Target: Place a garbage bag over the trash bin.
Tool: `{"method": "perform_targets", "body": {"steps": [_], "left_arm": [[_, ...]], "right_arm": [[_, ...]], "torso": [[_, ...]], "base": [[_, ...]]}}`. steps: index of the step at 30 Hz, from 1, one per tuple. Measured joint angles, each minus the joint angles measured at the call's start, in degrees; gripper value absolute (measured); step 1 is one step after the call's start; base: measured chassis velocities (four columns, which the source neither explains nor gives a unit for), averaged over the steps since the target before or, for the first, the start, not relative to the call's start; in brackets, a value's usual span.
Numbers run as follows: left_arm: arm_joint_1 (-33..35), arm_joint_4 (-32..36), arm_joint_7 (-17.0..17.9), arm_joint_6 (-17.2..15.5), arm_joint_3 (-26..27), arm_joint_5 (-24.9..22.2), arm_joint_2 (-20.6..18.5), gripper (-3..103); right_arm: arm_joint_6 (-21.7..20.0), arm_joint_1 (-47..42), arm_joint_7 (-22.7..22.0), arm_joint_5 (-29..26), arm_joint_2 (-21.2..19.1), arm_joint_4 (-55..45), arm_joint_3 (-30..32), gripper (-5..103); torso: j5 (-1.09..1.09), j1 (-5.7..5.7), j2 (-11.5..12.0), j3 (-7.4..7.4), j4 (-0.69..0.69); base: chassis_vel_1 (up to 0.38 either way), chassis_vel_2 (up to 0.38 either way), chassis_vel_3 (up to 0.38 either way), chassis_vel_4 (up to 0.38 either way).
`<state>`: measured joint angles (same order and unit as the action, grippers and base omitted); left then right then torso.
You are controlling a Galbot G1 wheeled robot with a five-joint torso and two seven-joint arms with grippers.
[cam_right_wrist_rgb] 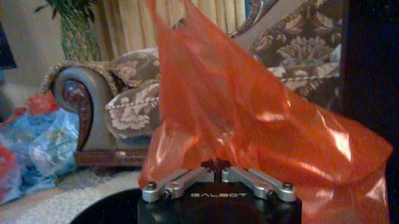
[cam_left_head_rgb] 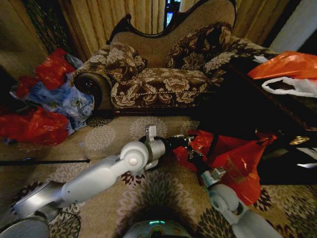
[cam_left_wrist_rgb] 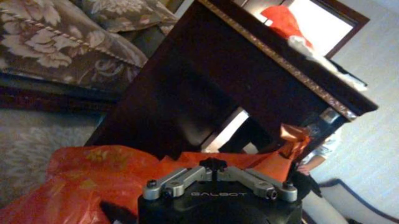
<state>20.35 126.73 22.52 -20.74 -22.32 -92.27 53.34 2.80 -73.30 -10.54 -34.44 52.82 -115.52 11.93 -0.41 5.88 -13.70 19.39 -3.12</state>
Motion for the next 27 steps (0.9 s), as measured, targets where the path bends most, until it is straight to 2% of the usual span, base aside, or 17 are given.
{"method": "perform_targets", "body": {"steps": [7,11,16,19,20,23,27], "left_arm": [[-0.8,3.2,1.1,0.0,1.0,-2.3,-0.9,0],[1.1,5.4,1.2,-0.1,2.2,-2.6,-2.1,0],[5.0,7.8,1.2,-0.7,5.5,-2.6,-3.7,0],[10.1,9.8,0.9,-1.2,10.6,-2.2,-5.7,0],[10.1,9.8,0.9,-1.2,10.6,-2.2,-5.7,0],[15.5,10.8,-1.1,-2.0,15.1,-0.2,-7.8,0],[18.9,11.7,-2.4,-2.3,17.1,1.0,-9.1,0]], "right_arm": [[0.1,0.3,0.3,0.8,1.9,2.9,1.0,0],[0.1,1.1,0.3,1.1,2.0,3.9,1.3,0],[0.0,2.2,0.2,1.4,2.6,5.1,1.3,0],[0.0,2.6,0.2,2.1,2.7,5.4,1.7,0],[0.0,2.6,0.2,2.1,2.7,5.4,1.7,0],[-0.4,3.0,0.1,2.0,2.3,3.4,1.9,0],[-1.4,4.6,-0.9,0.8,2.2,2.0,1.1,0]], "torso": [[0.0,0.0,0.0,0.0,-0.01],[-0.01,0.0,0.0,0.0,0.0],[0.0,0.0,0.0,0.0,-0.01],[-0.01,0.0,0.0,0.0,0.0],[-0.01,0.0,0.0,0.0,0.0],[-0.02,-0.01,0.0,0.0,0.0],[-0.03,-0.01,0.0,-0.01,0.0]], "base": [[0.0,0.0,0.0,0.0],[0.0,0.0,0.0,0.0],[0.0,0.0,0.0,0.0],[0.0,0.0,0.0,0.0],[0.0,0.0,0.0,0.0],[0.0,0.0,0.0,0.0],[0.0,0.0,0.0,0.0]]}}
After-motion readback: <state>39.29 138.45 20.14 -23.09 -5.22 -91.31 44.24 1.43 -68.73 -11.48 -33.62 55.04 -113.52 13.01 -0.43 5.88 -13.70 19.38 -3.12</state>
